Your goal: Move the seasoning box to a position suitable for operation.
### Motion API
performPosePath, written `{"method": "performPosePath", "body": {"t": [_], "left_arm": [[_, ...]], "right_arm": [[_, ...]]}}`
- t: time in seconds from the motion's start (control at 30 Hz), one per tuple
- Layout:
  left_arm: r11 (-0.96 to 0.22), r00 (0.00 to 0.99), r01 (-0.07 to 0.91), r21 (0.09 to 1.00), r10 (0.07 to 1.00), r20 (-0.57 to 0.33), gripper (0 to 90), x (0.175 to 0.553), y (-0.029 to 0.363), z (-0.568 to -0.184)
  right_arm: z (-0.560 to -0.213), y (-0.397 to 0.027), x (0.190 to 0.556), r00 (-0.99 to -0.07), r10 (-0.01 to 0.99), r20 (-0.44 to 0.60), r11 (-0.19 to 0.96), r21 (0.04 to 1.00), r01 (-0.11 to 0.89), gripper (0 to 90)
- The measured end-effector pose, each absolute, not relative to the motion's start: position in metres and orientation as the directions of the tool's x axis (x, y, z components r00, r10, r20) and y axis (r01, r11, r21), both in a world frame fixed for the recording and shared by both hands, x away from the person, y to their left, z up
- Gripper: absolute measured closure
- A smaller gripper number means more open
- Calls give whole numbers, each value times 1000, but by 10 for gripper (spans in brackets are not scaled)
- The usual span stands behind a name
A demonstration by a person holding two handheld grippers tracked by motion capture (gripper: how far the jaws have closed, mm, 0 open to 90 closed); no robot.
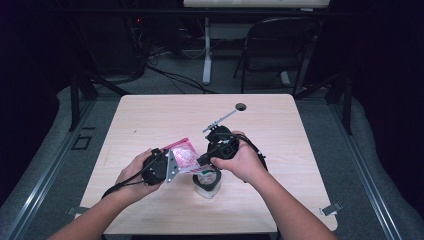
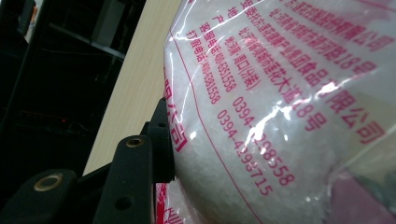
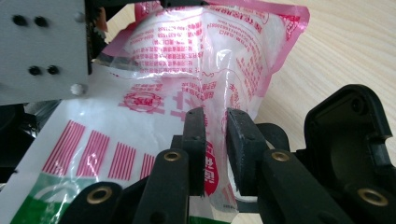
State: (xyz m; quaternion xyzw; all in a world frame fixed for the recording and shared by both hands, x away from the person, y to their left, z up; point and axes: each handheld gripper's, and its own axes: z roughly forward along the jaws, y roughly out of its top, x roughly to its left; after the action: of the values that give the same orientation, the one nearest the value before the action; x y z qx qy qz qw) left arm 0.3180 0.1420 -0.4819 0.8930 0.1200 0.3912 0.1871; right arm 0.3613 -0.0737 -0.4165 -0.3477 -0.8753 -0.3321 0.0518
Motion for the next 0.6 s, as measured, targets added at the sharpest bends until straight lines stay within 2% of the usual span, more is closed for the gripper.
{"method": "performPosePath", "body": {"t": [0.33,0.6], "left_arm": [[-920,655,46,389,322,684,584,318,140,-477],[-933,635,33,359,297,713,585,318,138,-477]], "right_arm": [[-420,-74,362,-753,581,309,549,535,642,877],[-421,-72,364,-755,586,293,558,530,639,895]]}}
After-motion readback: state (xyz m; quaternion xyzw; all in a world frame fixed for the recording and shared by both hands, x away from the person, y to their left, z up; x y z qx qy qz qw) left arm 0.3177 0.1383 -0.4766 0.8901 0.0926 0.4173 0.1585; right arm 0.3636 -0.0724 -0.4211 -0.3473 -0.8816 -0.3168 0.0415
